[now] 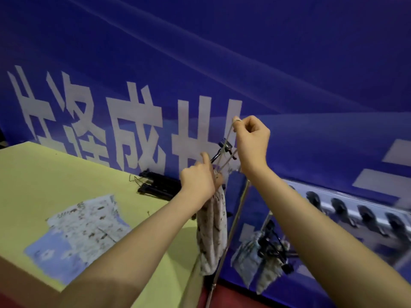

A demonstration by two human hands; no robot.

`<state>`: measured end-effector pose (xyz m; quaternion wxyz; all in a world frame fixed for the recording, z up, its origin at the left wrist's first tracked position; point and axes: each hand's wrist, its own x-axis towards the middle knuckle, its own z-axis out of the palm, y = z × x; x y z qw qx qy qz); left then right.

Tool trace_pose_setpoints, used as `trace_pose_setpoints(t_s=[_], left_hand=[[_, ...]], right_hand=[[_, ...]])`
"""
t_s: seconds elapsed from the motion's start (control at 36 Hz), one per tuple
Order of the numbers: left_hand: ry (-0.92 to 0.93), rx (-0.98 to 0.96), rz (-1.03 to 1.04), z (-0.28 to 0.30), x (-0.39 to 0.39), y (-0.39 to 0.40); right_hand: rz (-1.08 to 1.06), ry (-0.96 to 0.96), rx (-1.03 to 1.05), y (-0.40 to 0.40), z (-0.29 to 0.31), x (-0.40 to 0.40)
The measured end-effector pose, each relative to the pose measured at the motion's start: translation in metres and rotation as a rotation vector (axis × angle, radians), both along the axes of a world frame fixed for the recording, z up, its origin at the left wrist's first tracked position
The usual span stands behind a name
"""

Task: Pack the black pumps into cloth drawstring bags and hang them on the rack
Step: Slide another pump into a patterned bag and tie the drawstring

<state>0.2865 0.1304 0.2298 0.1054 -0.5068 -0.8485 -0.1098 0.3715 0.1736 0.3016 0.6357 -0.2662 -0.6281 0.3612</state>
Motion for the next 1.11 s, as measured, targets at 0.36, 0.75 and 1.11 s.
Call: trace_pose_setpoints(t_s=[0.36,0.75,1.11], left_hand=[[-0.334,-0.348,-0.159,-0.110,0.120,0.005],[-0.668,-0.366,-0.602,-0.132,0.169,0.051],[-0.893,-0.255,-0.658,-0.143,0.219,0.096]], right_hand=[[0.037,-0.318,-0.232,0.014,-0.120,0.124],[-0.081,-0.568,-0.402,0.037,-0.185,0.206],[-0.252,-0.632,-0.529,0.063,-0.211,0.271]])
